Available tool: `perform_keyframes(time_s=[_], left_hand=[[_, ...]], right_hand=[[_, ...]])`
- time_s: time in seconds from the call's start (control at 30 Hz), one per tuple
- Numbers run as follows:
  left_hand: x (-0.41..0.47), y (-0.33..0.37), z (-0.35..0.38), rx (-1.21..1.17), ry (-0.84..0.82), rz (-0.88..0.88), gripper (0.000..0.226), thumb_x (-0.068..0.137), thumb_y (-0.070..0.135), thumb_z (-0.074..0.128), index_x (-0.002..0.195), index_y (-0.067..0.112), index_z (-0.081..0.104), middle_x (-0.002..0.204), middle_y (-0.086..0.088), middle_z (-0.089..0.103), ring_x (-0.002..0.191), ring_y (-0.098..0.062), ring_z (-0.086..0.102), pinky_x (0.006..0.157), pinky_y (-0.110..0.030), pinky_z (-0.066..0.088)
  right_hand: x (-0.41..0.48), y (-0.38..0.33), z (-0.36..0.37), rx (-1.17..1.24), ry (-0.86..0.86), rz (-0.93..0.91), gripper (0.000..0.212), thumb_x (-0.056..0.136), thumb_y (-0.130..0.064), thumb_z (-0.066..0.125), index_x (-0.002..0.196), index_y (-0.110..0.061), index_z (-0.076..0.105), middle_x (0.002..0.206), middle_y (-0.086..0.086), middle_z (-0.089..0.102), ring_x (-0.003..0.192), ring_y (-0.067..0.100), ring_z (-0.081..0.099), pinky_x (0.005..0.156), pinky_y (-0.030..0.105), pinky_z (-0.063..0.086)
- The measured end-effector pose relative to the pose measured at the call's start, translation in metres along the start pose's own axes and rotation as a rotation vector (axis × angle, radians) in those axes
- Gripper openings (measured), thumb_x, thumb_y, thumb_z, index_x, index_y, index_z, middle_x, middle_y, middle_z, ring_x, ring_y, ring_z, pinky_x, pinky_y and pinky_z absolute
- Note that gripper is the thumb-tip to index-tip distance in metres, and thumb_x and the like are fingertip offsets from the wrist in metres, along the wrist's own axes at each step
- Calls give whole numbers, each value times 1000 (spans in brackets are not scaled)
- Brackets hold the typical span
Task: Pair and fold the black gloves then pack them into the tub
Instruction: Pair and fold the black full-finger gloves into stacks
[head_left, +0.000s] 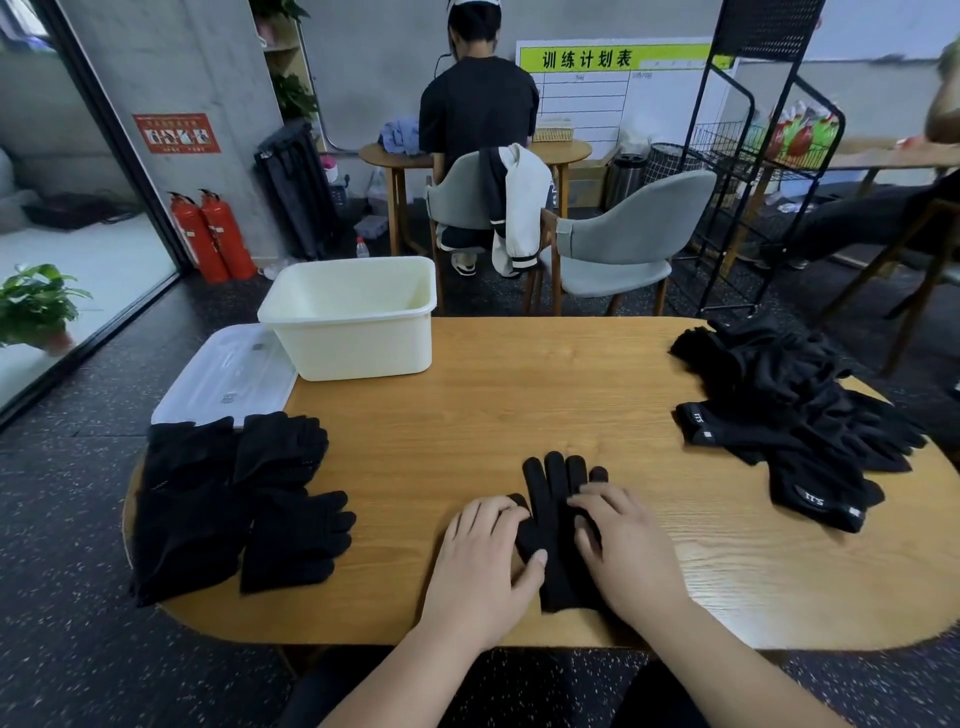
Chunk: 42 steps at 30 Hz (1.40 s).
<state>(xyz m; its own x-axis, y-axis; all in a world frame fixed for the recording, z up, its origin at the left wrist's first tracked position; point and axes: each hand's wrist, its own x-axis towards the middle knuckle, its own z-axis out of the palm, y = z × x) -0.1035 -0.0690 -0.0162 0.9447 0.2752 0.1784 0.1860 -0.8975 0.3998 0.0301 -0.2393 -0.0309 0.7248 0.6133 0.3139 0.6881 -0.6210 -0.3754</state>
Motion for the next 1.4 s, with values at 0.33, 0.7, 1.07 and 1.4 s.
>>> perform_keyframes(time_s=[0.33,0.7,1.07,1.4], left_hand=[[-4,-4,1,-30,-3,99,47,101,62,44,139,37,56,144,25,38,145,0,24,123,-27,21],[0,-11,9,-68,57,80,36,105,44,48,137,35,63,146,26,46,148,6,25,123,-17,11],[-2,-10,9,-107,104,75,23,103,39,49,112,34,70,122,27,51,127,6,43,114,-22,28],[-3,-11,5,-149,67,120,37,93,32,54,128,34,66,136,29,51,142,7,31,120,-20,17]], right_hand=[[-25,10,-7,19,19,-181,27,98,-40,65,121,-26,73,135,-14,59,122,12,56,97,36,52],[-30,6,-15,108,-8,-237,14,96,-41,69,106,-32,74,116,-22,60,110,8,54,88,33,51],[-27,10,-16,130,-75,-201,28,86,-50,76,113,-42,74,119,-31,57,120,6,49,96,33,48],[-27,8,-14,130,75,-202,22,98,-39,73,117,-29,75,101,-27,64,102,9,55,83,31,53]])
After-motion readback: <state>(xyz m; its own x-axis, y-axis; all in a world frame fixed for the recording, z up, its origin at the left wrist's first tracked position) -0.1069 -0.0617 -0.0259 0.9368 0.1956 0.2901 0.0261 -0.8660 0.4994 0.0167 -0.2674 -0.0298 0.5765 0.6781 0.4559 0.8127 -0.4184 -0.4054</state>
